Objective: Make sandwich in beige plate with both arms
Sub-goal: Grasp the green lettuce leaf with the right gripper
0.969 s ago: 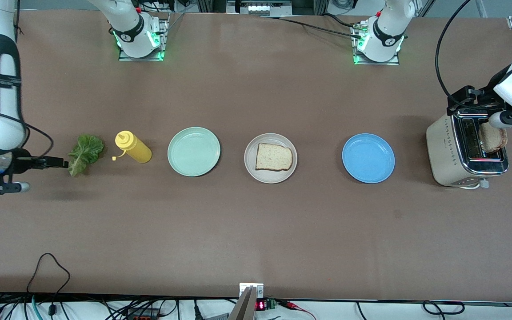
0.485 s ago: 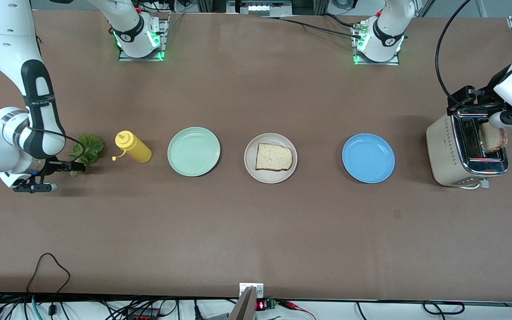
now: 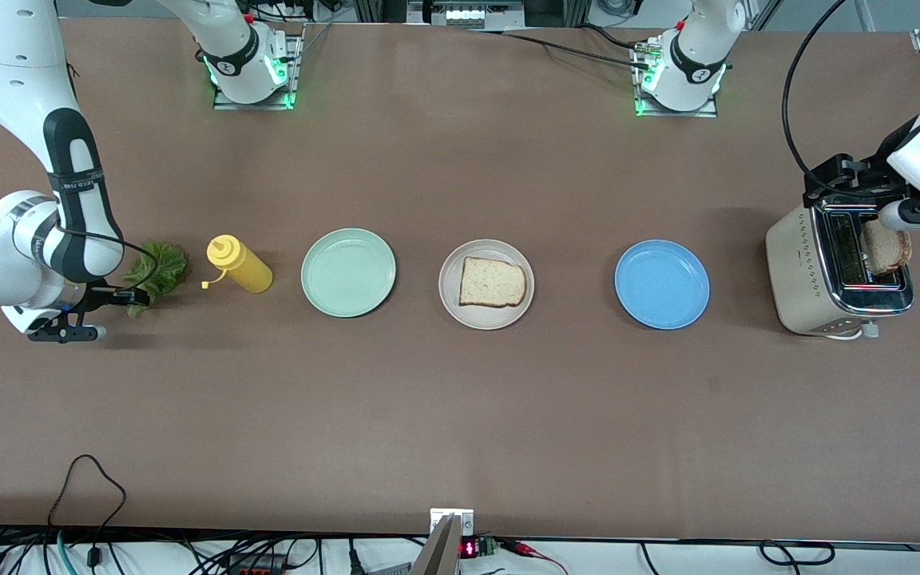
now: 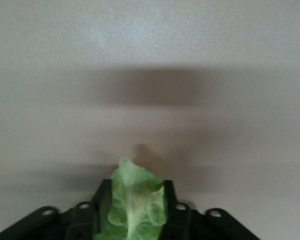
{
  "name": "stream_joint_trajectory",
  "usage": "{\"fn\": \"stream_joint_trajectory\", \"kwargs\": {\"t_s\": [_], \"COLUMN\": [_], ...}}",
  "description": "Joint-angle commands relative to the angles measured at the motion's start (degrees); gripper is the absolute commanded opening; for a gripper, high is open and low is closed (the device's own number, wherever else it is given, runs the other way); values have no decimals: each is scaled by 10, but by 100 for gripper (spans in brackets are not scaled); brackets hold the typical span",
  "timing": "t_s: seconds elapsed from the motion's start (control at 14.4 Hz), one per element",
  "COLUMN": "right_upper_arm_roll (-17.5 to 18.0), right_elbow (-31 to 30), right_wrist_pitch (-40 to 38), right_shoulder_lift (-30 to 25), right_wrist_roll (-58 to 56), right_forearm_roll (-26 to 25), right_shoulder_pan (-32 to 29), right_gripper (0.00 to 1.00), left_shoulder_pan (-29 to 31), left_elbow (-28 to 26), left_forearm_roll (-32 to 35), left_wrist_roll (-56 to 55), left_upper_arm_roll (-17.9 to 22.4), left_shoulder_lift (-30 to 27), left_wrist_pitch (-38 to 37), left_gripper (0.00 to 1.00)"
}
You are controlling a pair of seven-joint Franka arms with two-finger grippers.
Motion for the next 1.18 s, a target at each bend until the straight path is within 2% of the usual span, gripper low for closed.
{"fn": "stream_joint_trajectory", "kwargs": {"t_s": [0.0,0.14,0.48,0.62,0.9,1.11], "right_upper_arm_roll": [8,14,26,27,35,34], "right_elbow": [-14,-14,10,31,90,121], "right_wrist_pitch": [5,3,-35,-79,-154,-193], "right_shoulder_lift": [-15,-20,-73,-99,-132,-158], "right_wrist_roll": [2,-2,-89,-110,-239,-283], "right_forearm_roll": [-35,-37,-49,-50,-56,-62], "right_shoulder_pan": [0,-1,0,2,8,42], "right_gripper": [8,0,0,0,0,0], "left_shoulder_pan": [5,5,5,5,5,5], "left_elbow": [-3,-3,-3,-3,-3,-3], "left_forearm_roll": [-8,-7,-7,-7,-7,-8], "left_wrist_roll": [-2,-2,-2,-2,-2,-2], "left_upper_arm_roll": [-3,-2,-2,-2,-2,-2], "left_shoulder_lift": [-11,-11,-11,-11,-11,-11], "left_wrist_pitch": [-7,-7,-8,-8,-8,-8], "left_gripper": [100,100,100,100,100,100]}}
